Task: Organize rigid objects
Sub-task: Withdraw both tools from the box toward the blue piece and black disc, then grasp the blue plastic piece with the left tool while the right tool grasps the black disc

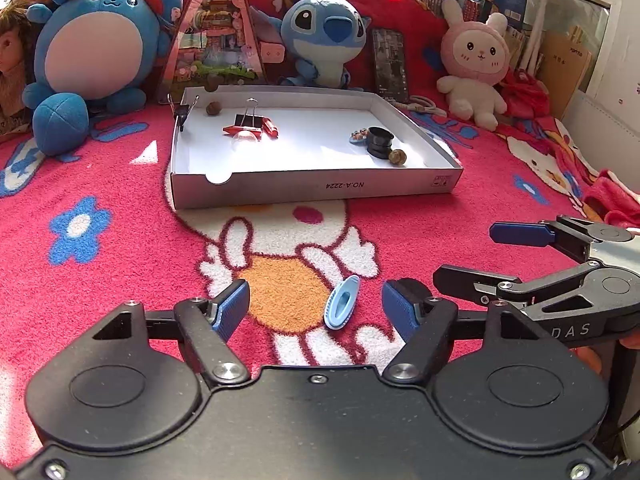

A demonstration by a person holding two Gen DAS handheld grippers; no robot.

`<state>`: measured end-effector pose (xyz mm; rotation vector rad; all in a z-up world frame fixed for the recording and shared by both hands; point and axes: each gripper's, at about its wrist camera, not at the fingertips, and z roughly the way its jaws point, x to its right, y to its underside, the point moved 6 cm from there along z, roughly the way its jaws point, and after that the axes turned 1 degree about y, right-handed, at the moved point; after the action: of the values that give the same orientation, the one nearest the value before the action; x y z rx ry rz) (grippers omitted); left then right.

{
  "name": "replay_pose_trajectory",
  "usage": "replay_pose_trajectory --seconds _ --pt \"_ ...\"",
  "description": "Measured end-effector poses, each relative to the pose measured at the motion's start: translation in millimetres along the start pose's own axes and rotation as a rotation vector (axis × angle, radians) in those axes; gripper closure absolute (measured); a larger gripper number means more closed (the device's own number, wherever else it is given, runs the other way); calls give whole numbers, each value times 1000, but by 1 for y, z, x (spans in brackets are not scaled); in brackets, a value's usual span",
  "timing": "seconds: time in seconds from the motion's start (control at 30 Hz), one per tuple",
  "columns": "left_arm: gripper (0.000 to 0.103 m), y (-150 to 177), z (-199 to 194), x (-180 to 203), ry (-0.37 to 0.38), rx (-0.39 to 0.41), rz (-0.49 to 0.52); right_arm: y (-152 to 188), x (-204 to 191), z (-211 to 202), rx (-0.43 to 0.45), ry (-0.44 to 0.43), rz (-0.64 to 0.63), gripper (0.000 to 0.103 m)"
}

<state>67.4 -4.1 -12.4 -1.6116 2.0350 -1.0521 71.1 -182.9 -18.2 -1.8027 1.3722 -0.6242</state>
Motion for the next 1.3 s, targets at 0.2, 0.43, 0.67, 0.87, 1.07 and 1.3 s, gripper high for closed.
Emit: replay_pose_trajectory --seconds 0.2,0.43,0.67,0.87,1.07,1.3 --pt "56 10 3 3 25 -36 -13 11 -5 1 -15 1 4 3" --pt "58 11 8 8 18 -34 4 21 -10 4 -27 12 -16 3" --pt "80 12 12 11 -7 -32 28 28 -20 8 -27 30 -80 3" --pt "81 12 12 5 -12 -34 27 27 -29 11 -12 9 -75 8" --pt "81 12 10 -4 -34 -29 17 27 -36 13 -7 -3 -80 15" --pt "81 11 9 -8 -51 -22 6 30 -41 10 15 -10 -59 29"
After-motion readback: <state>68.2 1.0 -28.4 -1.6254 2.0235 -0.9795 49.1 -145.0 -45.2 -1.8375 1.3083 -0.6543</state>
